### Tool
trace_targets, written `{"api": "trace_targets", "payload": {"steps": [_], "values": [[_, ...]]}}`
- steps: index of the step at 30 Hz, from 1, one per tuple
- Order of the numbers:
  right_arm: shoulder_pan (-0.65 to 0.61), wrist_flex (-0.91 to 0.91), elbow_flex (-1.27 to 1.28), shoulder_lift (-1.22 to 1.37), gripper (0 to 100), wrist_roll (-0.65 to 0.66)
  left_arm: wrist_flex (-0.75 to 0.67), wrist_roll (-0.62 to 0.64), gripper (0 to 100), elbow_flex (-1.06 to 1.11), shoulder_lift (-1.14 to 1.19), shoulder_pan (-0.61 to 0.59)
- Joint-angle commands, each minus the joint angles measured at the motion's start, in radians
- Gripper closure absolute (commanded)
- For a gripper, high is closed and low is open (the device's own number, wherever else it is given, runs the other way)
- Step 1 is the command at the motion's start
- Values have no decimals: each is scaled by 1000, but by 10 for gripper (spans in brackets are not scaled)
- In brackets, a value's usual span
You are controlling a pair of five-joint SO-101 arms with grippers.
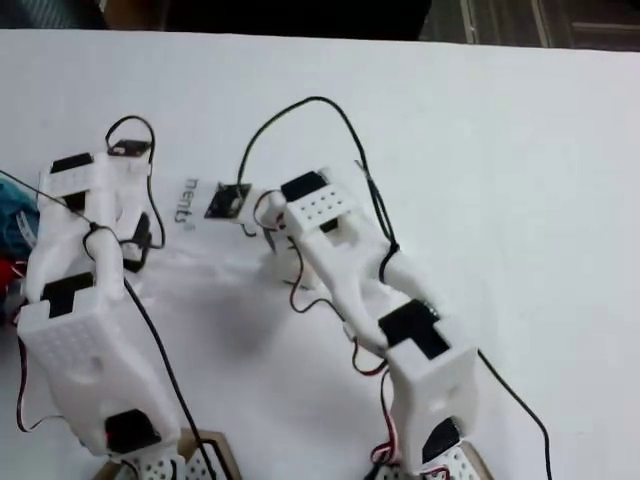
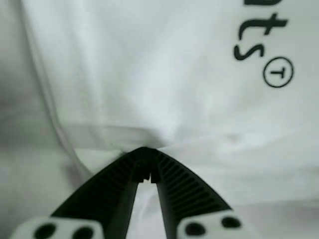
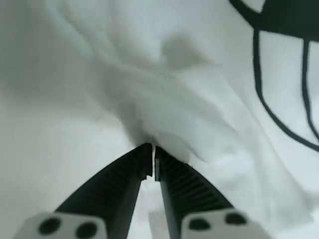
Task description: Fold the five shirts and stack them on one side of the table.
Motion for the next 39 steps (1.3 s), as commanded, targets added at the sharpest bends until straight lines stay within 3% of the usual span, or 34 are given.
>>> {"api": "trace_targets", "payload": {"steps": [1, 17, 21, 27, 32, 39], "values": [[47, -12, -78, 4, 978, -3, -40, 8, 975, -22, 15, -29], [131, -16, -370, 159, 978, -15, -40, 8, 975, -22, 15, -29], [136, -10, -500, 209, 978, -144, -40, 8, 975, -22, 15, -29], [136, 182, -565, 166, 978, -166, -40, 8, 975, -21, 15, -29], [134, 335, -540, 59, 978, -164, -40, 8, 975, -21, 15, -29], [150, 334, -252, -134, 978, -89, -40, 8, 975, -22, 15, -29]]}}
